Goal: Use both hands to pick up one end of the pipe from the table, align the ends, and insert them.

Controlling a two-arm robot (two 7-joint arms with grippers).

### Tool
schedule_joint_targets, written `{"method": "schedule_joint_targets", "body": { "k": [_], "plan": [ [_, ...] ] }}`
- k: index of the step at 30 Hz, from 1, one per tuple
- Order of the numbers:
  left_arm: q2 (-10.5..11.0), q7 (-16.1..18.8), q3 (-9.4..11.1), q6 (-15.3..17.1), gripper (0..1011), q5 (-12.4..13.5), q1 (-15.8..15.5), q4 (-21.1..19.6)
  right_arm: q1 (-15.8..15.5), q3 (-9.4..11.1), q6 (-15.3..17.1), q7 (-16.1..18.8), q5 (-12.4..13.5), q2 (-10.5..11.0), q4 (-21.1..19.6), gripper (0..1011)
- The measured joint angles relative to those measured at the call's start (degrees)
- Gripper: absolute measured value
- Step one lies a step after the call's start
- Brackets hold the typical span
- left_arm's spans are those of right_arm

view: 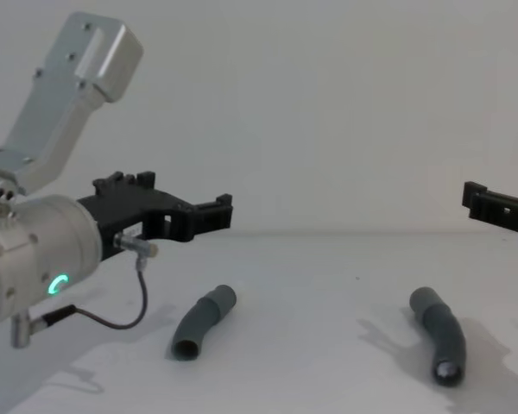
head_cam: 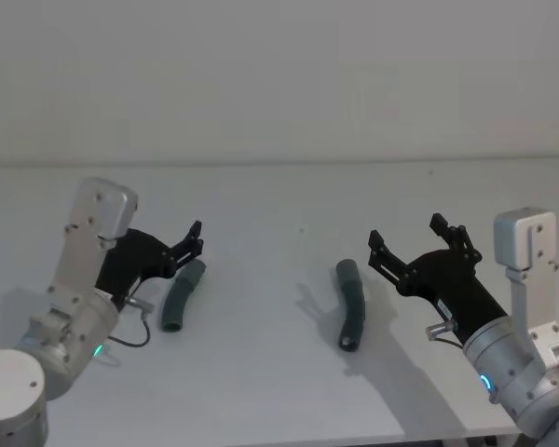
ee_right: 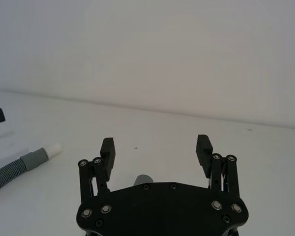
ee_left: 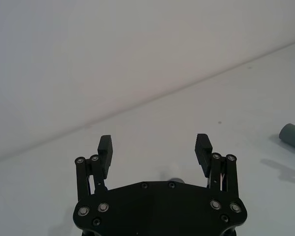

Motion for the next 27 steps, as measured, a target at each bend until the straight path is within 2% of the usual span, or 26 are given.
{"method": "schedule_joint_targets", "body": {
  "k": [10, 13, 16, 17, 22, 23, 27],
  "plan": [
    [-3.89, 2.57, 0.35, 8.77, 1001, -1.02, -0.82, 0.09, 0.0, 0.0, 0.0, 0.0, 0.0, 0.0, 0.0, 1002],
    [-5.06, 3.68, 0.5, 11.92, 1001, -1.19, -1.05, -0.09, 0.0, 0.0, 0.0, 0.0, 0.0, 0.0, 0.0, 1002],
    [-6.57, 5.1, 0.81, 16.46, 1001, -1.26, -1.47, -0.45, 0.0, 0.0, 0.0, 0.0, 0.0, 0.0, 0.0, 1002],
    [-6.57, 5.1, 0.81, 16.46, 1001, -1.26, -1.47, -0.45, 0.0, 0.0, 0.0, 0.0, 0.0, 0.0, 0.0, 1002],
    [-8.44, 7.05, 1.52, 23.57, 1001, -1.06, -2.3, -1.12, 0.0, 0.0, 0.0, 0.0, 0.0, 0.0, 0.0, 1002],
    [-8.44, 7.05, 1.52, 23.57, 1001, -1.06, -2.3, -1.12, 0.0, 0.0, 0.0, 0.0, 0.0, 0.0, 0.0, 1002],
    [-9.23, 8.01, 1.91, 28.03, 1001, -0.77, -2.74, -1.72, 0.0, 0.0, 0.0, 0.0, 0.0, 0.0, 0.0, 1002]
  ]
}}
